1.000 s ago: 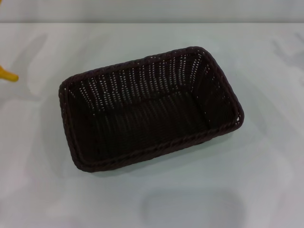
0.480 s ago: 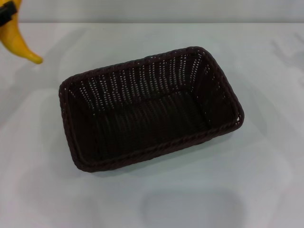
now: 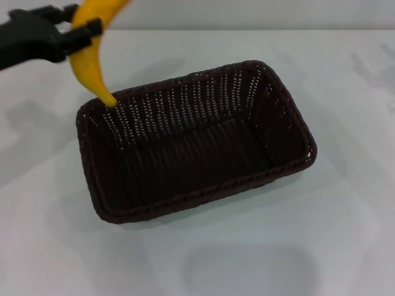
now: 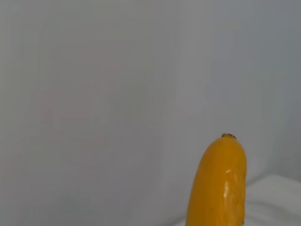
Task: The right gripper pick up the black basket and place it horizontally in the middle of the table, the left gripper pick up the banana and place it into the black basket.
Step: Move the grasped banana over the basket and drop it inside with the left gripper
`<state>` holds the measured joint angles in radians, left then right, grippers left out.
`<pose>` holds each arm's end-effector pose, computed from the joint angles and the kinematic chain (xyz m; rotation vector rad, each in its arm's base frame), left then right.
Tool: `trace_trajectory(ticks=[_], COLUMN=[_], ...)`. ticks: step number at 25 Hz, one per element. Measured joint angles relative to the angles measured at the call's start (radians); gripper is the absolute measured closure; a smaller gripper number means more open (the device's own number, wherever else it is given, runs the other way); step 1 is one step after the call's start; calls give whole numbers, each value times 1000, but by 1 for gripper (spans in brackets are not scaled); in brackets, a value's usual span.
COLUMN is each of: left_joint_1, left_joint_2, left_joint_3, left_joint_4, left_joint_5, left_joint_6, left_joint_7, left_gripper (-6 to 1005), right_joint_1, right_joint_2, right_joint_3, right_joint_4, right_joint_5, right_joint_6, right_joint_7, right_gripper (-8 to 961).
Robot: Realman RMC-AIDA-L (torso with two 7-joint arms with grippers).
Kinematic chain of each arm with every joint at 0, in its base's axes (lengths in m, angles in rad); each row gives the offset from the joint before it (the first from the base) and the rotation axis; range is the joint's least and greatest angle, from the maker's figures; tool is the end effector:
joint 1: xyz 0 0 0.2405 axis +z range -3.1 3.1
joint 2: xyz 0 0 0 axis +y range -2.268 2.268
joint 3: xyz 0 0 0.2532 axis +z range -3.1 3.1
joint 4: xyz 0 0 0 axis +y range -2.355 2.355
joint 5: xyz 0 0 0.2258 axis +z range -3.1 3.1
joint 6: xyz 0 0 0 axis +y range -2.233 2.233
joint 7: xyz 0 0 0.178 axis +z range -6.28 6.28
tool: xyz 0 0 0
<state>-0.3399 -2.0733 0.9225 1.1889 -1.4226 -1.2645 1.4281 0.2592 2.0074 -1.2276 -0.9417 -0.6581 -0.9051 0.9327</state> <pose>-0.2220 0.3974 0.0722 -2.3229 -0.5660 -0.6934 0.2411 0.4217 0.1173 -1.7212 0.3582 0.9892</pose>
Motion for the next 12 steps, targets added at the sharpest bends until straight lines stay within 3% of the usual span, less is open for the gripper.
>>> trace_trajectory(ticks=[12], left_joint_1=[-11], left_joint_2=[-4], left_joint_3=[150], left_joint_4=[-44], left_joint_5=[26], left_joint_6=[-96], left_joint_7=[-3], left_gripper=[493], right_joint_1=[0], right_joint_2=[-1], right_joint_3=[-1], right_joint_4=[0], right_joint_5=[0], right_joint_6=[-7], right_joint_7=[-3], right_gripper=[173])
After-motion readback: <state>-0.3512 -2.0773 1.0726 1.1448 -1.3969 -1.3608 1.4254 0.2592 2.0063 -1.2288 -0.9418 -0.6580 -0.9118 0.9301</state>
